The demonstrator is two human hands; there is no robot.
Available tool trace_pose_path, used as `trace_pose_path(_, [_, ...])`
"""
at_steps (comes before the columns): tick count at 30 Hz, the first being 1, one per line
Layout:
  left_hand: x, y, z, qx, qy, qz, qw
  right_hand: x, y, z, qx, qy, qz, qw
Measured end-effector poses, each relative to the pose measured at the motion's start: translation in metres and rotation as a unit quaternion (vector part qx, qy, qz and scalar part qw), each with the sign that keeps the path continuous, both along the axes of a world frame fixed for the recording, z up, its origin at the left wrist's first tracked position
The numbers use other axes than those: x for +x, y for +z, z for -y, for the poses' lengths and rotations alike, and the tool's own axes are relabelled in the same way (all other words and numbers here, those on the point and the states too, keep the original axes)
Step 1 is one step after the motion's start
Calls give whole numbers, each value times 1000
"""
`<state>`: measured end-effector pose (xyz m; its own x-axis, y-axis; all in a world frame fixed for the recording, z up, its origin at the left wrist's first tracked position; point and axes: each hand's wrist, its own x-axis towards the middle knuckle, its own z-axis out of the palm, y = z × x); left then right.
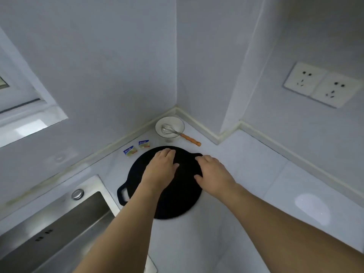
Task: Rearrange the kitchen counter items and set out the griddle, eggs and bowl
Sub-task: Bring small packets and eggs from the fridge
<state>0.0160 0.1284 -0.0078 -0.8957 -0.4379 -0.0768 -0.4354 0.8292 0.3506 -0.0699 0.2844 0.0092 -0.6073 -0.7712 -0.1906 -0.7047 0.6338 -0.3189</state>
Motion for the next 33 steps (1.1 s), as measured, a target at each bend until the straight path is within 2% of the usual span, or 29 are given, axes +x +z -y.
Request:
trace_pose_path(8, [-21,30,-140,-29,-152,-15,988,18,29,-169,-10,-167,-18,986])
trace_pose_path(15, [-36,40,-268,-34,-296,-24,954,58,39,-313,-5,-320,-22,947])
trace_pose_path(23, [-66,54,-421,-17,-468,-50,882,103,61,-443,-8,-505,-54,862])
trace_pose_path(30, [-30,72,-568,-8,-608,-69,791,189,79,-553,-17,-633,-71,771])
trace_pose_path(33, [-12,75,-611,-4,-638,-64,767,222,80,-588,-10,-656,-82,750])
